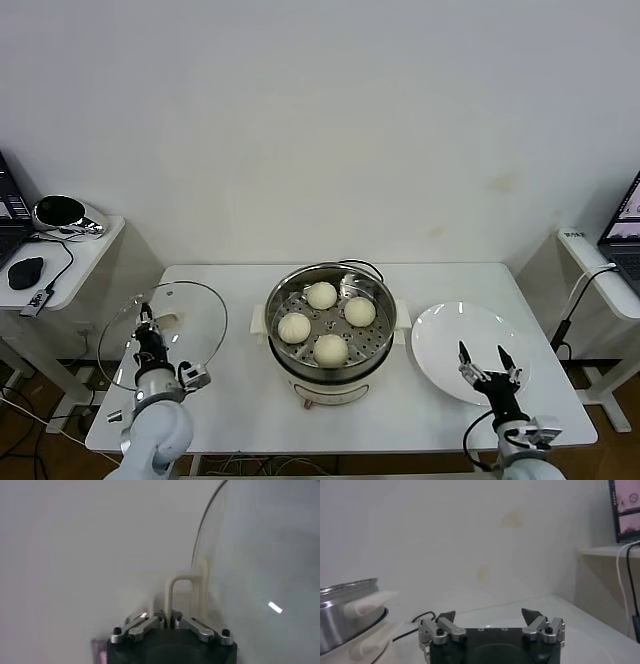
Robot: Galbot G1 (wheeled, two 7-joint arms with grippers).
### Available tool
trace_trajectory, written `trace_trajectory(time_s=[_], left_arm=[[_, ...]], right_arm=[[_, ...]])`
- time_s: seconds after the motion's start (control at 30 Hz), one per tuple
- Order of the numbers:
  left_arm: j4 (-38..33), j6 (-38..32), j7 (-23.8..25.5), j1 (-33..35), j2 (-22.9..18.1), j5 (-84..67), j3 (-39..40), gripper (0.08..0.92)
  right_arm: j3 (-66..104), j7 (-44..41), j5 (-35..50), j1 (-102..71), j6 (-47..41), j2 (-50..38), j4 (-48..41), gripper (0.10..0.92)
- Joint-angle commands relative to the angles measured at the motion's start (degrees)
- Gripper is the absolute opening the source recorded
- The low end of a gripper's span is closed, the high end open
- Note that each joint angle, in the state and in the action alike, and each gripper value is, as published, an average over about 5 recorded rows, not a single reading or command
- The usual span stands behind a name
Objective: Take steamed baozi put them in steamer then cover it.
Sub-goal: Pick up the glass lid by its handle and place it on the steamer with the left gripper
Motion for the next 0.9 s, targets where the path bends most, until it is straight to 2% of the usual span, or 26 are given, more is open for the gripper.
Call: trace_trajectory(time_s=[0.03,0.53,0.73,0.9], left_arm=[[-17.49,8.8,15.95,-0.25,-4.2,13.23,4.96,0.142],[-9.01,8.73,20.01,-9.87,-17.94,25.87,19.6,0.142],[-4.23,8.79,20.37,-13.28,-21.1,26.46,25.39,0.142],[-1.83,8.81,20.38,-15.67,-21.32,24.95,27.68,0.142]], right_arm=[[-0.03,0.42,-3.33,-0.2,0.01,1.32,0.66,0.823],[1.48,0.55,-4.37,0.11,0.18,2.73,-0.93,0.823],[1.21,0.52,-4.63,0.74,0.51,3.37,-2.26,0.823],[1.25,0.5,-4.91,1.27,0.98,3.89,-3.77,0.823]])
